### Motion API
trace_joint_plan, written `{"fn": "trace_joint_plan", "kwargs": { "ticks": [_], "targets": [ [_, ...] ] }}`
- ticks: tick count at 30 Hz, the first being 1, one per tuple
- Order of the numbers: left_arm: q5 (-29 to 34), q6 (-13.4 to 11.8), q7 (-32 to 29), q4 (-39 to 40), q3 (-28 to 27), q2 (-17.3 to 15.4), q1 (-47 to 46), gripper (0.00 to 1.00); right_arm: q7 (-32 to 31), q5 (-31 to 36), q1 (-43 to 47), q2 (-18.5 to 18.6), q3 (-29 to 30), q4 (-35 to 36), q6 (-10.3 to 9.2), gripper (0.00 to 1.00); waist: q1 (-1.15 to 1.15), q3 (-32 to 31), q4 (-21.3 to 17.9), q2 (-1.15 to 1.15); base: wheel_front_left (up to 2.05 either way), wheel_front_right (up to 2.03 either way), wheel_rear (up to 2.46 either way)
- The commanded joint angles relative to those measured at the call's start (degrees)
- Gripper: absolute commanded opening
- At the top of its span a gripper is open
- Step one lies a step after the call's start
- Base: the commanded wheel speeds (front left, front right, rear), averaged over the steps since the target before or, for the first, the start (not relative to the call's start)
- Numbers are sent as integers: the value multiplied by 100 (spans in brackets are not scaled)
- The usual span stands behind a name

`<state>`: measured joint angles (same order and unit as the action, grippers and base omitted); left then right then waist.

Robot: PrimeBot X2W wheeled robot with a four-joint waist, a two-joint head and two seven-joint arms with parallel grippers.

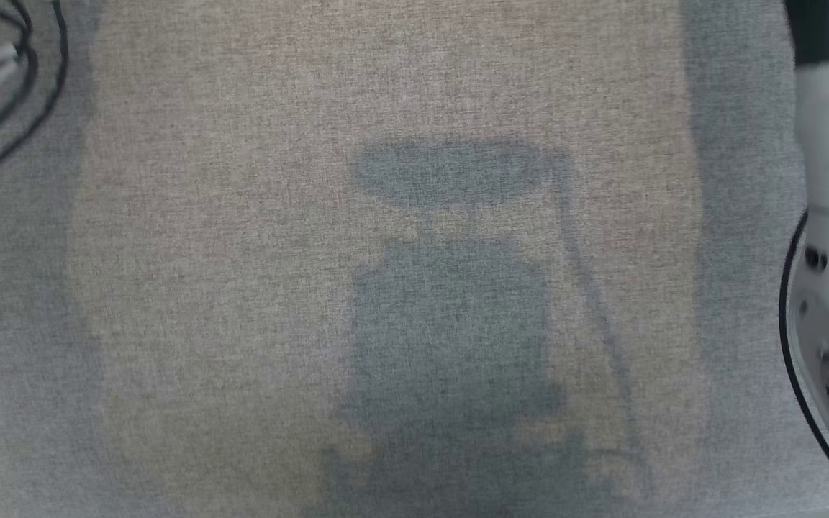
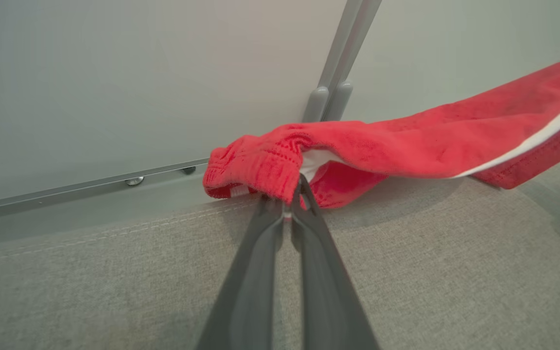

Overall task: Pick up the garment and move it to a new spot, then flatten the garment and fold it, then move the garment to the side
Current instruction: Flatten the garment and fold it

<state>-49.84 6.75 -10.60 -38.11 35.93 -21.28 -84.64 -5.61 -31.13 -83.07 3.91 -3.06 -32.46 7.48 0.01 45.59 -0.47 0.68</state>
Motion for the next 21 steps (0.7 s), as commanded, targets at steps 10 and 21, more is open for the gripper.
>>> {"fn": "trace_joint_plan", "kwargs": {
  "ticks": [10, 21],
  "targets": [
    [-1302, 78, -604, 1558, 361, -1028, 1895, 0, -212, -1412, 2468, 988, -752, 1438, 2, 0, -1, -983, -195, -68, 0, 0, 0],
    [-2141, -944, -600, 4854, 526, -2347, 5090, 0, -608, -2265, 6001, 1884, -522, 3251, 2, 0, -1, -2422, -127, -68, 0, 0, 0]
  ]
}}
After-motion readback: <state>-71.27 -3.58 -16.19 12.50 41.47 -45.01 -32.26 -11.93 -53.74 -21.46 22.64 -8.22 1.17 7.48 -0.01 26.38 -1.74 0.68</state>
